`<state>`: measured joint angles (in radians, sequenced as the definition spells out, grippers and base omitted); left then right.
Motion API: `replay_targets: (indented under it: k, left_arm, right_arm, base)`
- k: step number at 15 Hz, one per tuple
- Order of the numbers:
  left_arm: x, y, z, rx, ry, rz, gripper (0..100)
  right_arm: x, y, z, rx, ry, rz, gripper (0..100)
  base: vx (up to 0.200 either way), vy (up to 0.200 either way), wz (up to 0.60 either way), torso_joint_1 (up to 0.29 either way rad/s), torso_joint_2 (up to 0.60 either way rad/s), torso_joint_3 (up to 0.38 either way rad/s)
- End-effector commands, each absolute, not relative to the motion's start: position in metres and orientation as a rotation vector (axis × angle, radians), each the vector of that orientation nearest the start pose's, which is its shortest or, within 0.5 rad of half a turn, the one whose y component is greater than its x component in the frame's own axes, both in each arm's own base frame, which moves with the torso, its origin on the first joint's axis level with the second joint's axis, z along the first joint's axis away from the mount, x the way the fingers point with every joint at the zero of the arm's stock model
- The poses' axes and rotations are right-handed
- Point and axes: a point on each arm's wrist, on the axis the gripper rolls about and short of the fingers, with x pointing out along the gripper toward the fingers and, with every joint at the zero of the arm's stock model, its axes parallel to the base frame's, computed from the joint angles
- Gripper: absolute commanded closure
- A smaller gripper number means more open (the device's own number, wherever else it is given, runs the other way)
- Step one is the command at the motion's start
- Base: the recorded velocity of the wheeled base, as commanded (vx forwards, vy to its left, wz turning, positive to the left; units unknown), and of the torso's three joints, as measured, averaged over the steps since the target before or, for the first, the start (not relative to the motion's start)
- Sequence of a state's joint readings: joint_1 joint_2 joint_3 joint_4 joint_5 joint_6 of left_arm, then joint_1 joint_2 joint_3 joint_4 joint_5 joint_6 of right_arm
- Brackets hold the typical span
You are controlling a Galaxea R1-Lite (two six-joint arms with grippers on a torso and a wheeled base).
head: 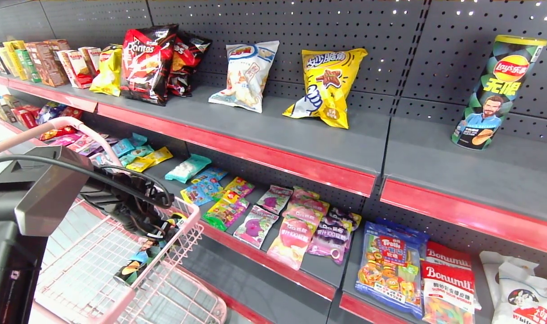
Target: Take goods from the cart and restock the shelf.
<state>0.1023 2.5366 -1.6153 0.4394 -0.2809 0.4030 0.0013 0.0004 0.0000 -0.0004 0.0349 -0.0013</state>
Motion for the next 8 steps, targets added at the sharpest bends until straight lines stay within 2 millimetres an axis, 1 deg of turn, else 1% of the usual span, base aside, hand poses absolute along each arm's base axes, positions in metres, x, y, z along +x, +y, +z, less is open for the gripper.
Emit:
replay_targets:
  k: [1, 6, 7, 8]
  left_arm:
    - [0.432, 0.038, -0.03, 0.081, 1.284, -0.409, 100]
    - [0.431, 0.038, -0.029, 0.081, 1.287, -0.41, 100]
    - [0.429, 0.038, -0.026, 0.08, 1.285, -0.411, 100]
    - [0.427, 0.038, -0.013, 0.083, 1.265, -0.409, 100]
  right_arm:
    - [-0.023, 0.001, 0.075, -0.002, 0.0, 0.037, 0]
    - [-0.023, 0.001, 0.076, -0.002, -0.002, 0.037, 0]
    - [-0.023, 0.001, 0.075, -0.002, 0.0, 0.037, 0]
    - [-0.023, 0.001, 0.076, -0.002, -0.002, 0.037, 0]
  base:
    - [0.0, 0.0, 0.0, 0.0, 0.0, 0.0]
    - [0.0, 0.0, 0.0, 0.0, 0.0, 0.0]
    - [0.0, 0.0, 0.0, 0.0, 0.0, 0.0]
    - [0.0, 0.0, 0.0, 0.0, 0.0, 0.0]
